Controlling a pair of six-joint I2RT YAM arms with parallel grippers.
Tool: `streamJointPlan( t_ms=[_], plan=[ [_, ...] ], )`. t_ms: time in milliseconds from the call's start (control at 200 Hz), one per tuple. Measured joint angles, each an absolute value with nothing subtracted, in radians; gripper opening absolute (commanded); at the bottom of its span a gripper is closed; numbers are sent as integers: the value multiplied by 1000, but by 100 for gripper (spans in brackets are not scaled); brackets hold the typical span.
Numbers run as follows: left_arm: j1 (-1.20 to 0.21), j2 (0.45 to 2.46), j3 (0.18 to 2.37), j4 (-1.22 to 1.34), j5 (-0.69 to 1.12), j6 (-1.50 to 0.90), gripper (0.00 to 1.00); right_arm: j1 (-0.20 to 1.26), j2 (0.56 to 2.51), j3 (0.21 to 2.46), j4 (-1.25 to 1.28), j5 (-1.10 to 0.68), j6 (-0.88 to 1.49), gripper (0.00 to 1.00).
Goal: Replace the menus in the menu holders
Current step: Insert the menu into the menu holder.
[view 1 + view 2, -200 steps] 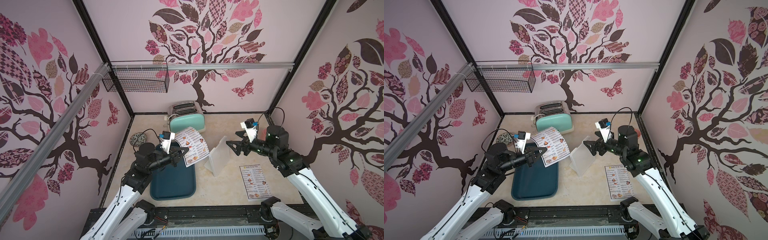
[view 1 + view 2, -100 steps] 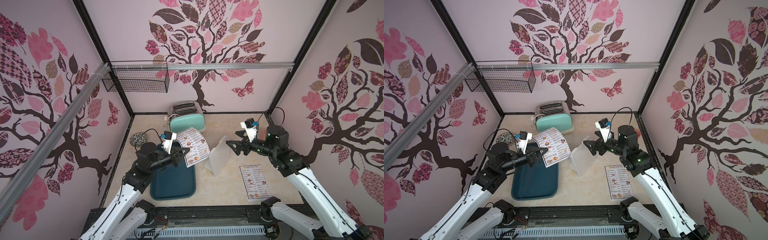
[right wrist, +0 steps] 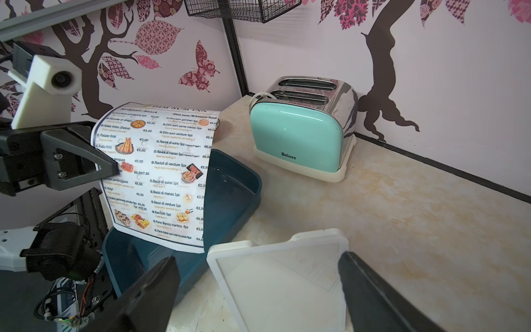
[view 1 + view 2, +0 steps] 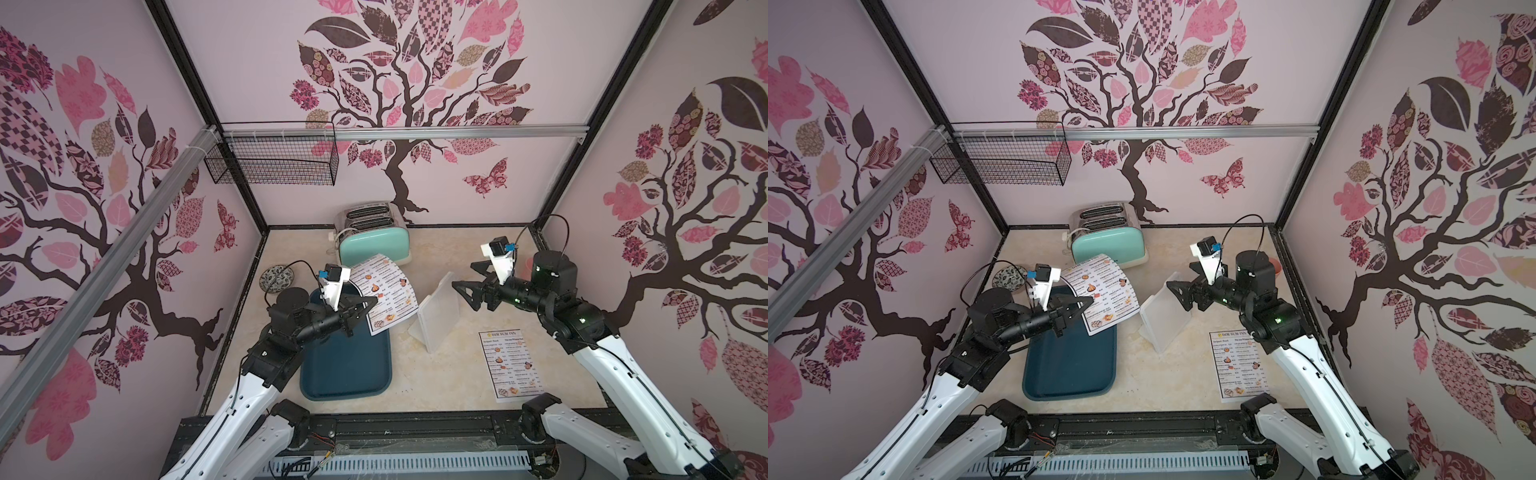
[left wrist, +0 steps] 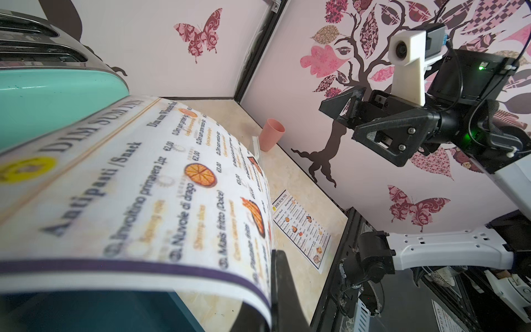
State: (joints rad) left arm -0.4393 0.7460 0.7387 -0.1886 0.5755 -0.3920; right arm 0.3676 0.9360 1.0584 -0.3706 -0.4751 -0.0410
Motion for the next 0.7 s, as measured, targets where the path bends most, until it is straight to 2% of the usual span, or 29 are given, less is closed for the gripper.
streamJointPlan(
  t_ms=[700],
  plan=[
    [-439, 775, 739, -175, 588, -396, 0, 368, 936, 1058, -371, -475, -42, 92]
  ],
)
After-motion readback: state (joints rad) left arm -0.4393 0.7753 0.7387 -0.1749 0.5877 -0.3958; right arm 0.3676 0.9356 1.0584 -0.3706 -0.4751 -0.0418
